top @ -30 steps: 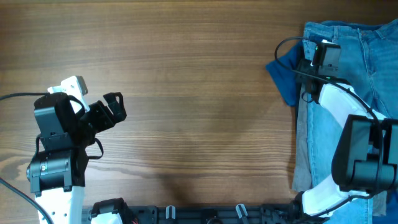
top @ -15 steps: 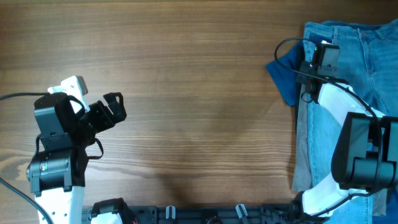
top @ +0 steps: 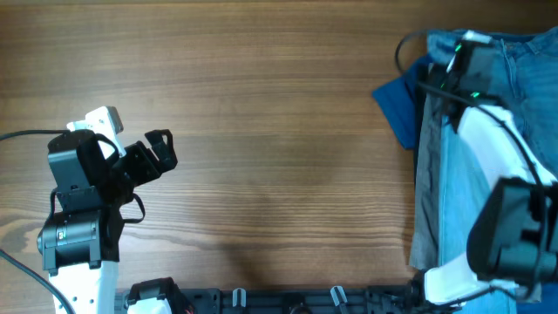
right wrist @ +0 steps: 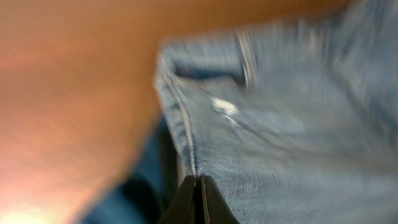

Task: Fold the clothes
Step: 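Lift and drag the jeans leftward off the pile with the right gripper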

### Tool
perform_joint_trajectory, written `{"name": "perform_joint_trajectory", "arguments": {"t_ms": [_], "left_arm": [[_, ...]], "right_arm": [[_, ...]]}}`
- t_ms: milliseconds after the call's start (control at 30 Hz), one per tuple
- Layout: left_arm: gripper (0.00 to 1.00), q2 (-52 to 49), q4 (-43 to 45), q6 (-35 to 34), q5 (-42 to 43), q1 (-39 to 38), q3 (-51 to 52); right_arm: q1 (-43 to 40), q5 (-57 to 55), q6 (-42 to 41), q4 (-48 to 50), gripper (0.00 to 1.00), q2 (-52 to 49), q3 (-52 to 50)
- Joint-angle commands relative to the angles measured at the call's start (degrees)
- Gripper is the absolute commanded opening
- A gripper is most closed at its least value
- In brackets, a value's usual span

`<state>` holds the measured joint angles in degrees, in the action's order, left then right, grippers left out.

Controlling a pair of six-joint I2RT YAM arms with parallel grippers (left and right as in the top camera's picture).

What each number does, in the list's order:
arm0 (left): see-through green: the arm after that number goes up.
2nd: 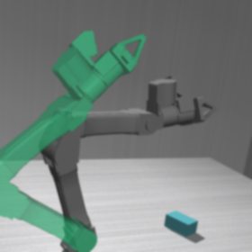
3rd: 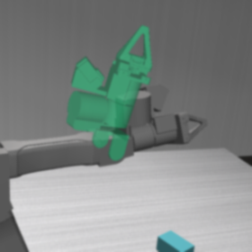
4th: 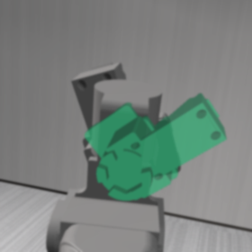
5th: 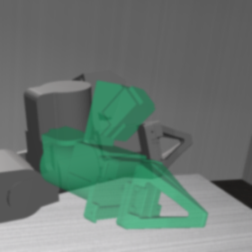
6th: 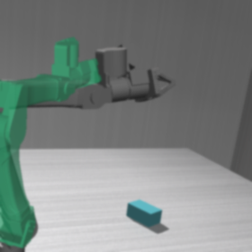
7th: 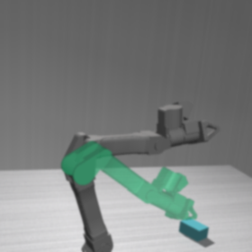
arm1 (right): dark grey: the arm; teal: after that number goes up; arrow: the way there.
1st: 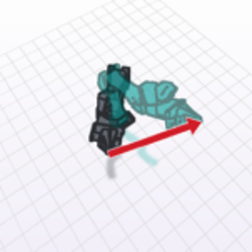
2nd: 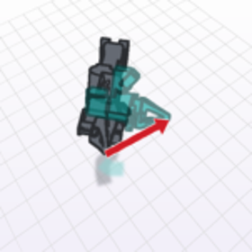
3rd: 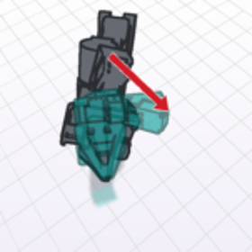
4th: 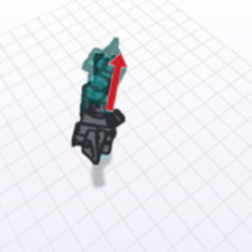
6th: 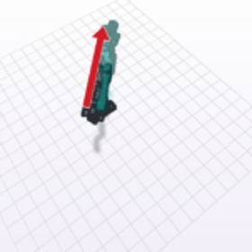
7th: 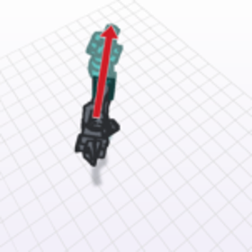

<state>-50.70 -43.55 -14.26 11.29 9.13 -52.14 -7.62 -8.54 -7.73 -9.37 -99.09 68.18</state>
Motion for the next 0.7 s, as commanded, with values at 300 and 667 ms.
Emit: {"name": "perform_joint_trajectory", "arguments": {"t_ms": [300, 667], "left_arm": [[1.00, 0.0, 0.0, 0.3, 0.9, 0.3, -1.2], [1.00, 0.0, 0.0, 0.3, 0.9, 0.3, -1.2]], "right_arm": [[3.7, 59.0, 3.3, 2.4, 0.04, 7.7, 10.5], [20.5, 64.9, 3.3, 2.7, 0.04, 6.2, 10.4]]}}
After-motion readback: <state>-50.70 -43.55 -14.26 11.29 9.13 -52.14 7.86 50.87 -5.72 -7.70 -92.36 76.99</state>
